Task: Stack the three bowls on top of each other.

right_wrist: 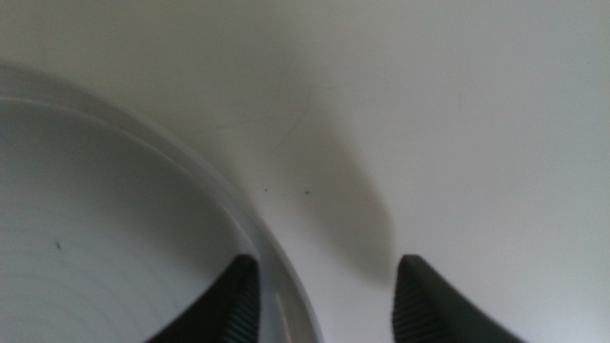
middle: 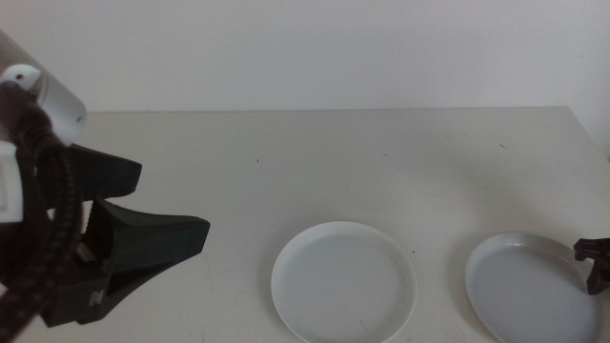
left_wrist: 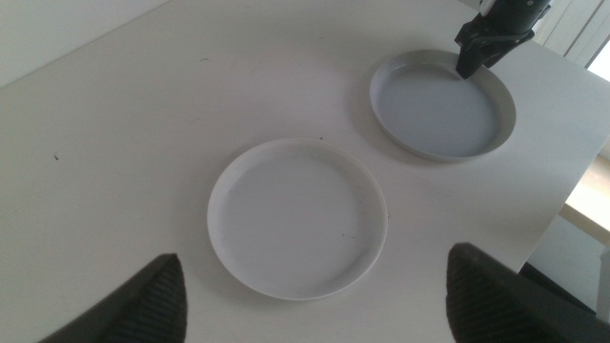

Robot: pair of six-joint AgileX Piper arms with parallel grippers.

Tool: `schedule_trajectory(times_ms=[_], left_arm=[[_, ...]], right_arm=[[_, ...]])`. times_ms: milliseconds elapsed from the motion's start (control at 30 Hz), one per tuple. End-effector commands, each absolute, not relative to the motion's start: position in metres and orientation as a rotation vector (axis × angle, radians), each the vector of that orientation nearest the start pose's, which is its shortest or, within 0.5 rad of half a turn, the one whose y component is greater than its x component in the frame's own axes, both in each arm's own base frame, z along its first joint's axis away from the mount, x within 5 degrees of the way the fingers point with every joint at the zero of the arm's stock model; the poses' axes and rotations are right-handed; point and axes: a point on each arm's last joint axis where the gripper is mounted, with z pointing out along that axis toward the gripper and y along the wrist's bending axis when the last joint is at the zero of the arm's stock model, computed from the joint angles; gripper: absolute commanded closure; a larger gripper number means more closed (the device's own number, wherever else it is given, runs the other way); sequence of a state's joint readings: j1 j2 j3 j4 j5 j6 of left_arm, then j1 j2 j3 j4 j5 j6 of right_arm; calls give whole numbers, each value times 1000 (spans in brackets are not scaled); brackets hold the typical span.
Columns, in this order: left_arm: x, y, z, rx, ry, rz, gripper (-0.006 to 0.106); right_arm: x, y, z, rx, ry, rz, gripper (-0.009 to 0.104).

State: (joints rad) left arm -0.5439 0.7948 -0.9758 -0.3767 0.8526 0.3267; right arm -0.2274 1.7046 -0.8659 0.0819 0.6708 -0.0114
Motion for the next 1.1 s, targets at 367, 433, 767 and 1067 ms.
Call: schedule_trajectory(times_ms=[367,433,767,1067], left_arm=[[106,-95,407,757,1917,-612,-5],[106,-95,407,757,1917,-612,-5],[106,-95,407,757,1917,-612,-5],[106,-95,407,757,1917,-612,-5]], right_arm=[[284,-64,162,402,2927,34,96],[283,-64,166,406,2928,36,96],[259,-46,240,376,2780,132,96],[248,3,313,195,2686,353,96]])
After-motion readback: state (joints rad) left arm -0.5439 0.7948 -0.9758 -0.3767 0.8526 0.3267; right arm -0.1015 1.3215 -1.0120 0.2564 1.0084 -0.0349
